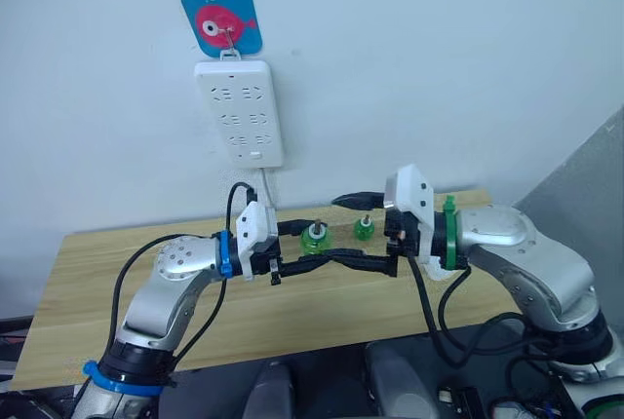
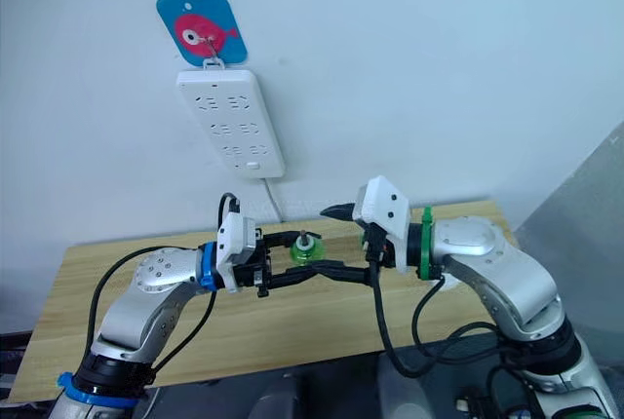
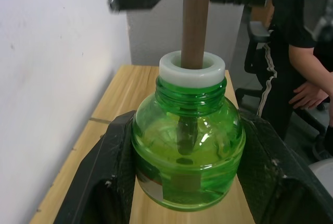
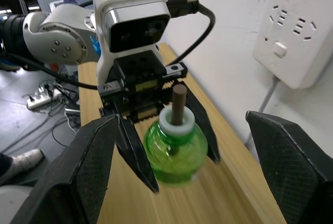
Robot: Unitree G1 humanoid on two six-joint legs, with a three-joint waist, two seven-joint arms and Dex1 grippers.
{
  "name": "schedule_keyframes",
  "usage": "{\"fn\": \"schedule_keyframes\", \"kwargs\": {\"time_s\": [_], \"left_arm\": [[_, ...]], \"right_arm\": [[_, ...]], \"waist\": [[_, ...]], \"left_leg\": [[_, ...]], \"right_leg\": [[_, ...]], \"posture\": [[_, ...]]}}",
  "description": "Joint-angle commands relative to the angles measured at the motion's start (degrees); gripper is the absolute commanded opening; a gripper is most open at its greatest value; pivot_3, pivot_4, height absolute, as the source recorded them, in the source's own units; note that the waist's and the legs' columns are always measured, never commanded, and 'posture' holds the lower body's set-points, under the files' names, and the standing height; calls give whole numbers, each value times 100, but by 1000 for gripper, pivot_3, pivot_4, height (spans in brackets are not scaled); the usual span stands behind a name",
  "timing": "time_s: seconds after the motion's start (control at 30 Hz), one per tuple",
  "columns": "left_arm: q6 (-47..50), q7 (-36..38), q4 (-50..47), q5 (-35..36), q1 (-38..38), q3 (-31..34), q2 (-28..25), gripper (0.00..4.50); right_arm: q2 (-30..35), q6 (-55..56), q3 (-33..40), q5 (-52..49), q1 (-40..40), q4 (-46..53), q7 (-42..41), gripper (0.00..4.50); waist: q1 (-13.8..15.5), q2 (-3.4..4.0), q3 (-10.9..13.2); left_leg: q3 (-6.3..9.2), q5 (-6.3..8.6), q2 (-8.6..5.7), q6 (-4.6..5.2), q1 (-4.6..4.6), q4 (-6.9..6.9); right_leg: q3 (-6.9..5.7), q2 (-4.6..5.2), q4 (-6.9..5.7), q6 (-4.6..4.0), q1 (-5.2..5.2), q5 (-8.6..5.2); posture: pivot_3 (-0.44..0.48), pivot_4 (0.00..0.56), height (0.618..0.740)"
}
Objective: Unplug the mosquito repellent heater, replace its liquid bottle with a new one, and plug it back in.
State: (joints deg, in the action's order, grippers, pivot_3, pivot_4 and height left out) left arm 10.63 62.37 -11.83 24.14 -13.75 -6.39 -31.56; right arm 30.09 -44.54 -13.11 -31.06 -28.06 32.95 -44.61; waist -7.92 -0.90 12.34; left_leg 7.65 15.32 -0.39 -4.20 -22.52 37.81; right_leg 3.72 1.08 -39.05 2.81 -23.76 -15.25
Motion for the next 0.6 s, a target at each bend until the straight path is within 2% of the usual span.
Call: {"fn": "schedule_keyframes", "kwargs": {"time_s": [0.03,0.37,0.47,0.6], "left_arm": [[1,52,-51,56,-185,2,15,2244],[-17,162,34,55,-287,33,-25,2244],[-9,157,45,68,-300,44,-15,2244],[-29,191,69,68,-320,47,-11,2244]], "right_arm": [[-122,17,-108,-26,-151,-89,1,4090],[-346,-21,-107,-47,-410,-380,-51,4090],[-344,20,-156,20,-415,-411,-100,3489],[-332,61,-210,78,-407,-437,-143,2085]], "waist": [[-3,-1,-1],[-8,0,-2],[-8,0,-2],[-8,1,-2]], "left_leg": [[0,0,0,0,0,0],[4,0,0,0,0,0],[4,0,0,0,0,0],[4,0,0,0,0,0]], "right_leg": [[0,0,0,0,0,0],[-3,0,-2,-1,0,0],[-3,1,-3,-1,0,1],[-3,0,-3,-1,0,1]], "posture": [[-175,151,740],[-169,147,740],[-168,148,740],[-168,148,740]]}}
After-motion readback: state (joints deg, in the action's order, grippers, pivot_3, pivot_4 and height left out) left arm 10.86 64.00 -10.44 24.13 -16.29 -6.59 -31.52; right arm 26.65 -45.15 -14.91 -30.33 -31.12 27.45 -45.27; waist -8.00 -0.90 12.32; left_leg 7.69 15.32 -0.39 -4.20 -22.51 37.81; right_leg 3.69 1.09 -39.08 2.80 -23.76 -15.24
